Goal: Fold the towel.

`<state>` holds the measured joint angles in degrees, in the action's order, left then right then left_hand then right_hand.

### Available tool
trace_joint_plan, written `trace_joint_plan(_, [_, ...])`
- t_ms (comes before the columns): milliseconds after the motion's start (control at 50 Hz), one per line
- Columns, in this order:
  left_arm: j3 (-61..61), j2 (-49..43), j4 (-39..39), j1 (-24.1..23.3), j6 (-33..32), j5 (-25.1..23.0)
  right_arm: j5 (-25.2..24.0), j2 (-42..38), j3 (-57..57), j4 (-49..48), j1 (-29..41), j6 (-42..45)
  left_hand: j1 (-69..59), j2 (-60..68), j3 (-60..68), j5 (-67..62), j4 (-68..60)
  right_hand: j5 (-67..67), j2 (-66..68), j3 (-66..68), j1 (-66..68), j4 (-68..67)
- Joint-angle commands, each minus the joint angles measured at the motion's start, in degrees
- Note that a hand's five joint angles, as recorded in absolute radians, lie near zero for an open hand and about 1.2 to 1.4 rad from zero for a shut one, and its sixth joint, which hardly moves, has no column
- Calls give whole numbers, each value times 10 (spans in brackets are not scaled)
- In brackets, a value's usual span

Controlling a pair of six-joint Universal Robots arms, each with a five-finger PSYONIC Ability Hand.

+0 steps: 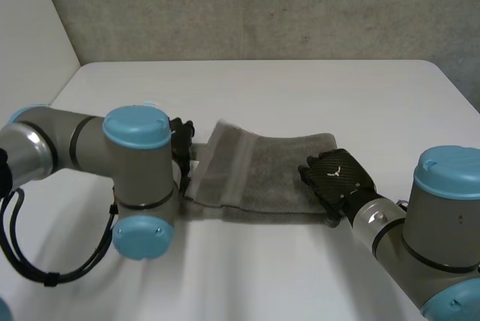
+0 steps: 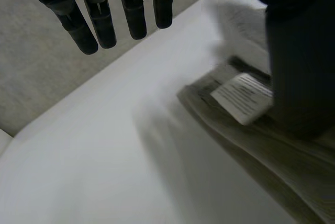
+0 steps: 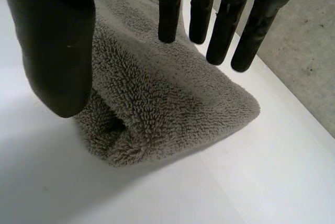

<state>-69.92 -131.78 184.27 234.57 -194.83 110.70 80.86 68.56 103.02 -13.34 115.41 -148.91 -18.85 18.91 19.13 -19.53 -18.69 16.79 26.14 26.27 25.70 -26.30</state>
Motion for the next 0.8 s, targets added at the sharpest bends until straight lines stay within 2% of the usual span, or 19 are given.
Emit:
trace_joint_plan(20, [-51,29,5,-8,15,-7,0,-2,-2,0,-1,1,14,-15,-17,121,12,25,31,30,36,-30])
trace_joint_plan(260, [-79,78,39,-4,12,-11,12,-16,-2,-1,-4,2,14,-15,-17,121,12,50,56,55,61,-55])
trace_joint_plan(380, [-115,113,41,5,12,-59,18,-40,-6,-9,-8,19,12,-13,-15,119,11,58,65,64,69,-63])
trace_joint_plan(420, [-127,120,45,10,12,-70,37,-43,-6,-16,-13,39,12,-13,-15,119,11,221,227,226,231,-225])
trace_joint_plan(440, [-137,127,50,13,12,-76,37,-43,-6,-16,-13,39,11,-11,-13,117,9,222,228,227,232,-226])
trace_joint_plan(480, [-146,133,54,15,12,-79,70,-42,-6,-24,-19,54,12,-13,-15,119,11,513,519,518,524,-518])
trace_joint_plan(600, [-174,151,61,21,12,-80,109,-34,-15,-25,-24,74,16,-16,-18,122,14,532,539,537,543,-537])
trace_joint_plan(720, [-182,187,62,39,16,-81,132,-21,-65,-23,-5,178,24,-25,-27,131,22,532,539,537,543,-537])
trace_joint_plan(760, [-181,197,65,47,17,-81,127,-24,-82,-25,14,207,27,-28,-30,134,26,532,539,537,543,-537])
trace_joint_plan(800, [-181,207,68,57,18,-80,120,-39,-129,-31,97,249,38,-38,-40,144,36,532,539,537,543,-537])
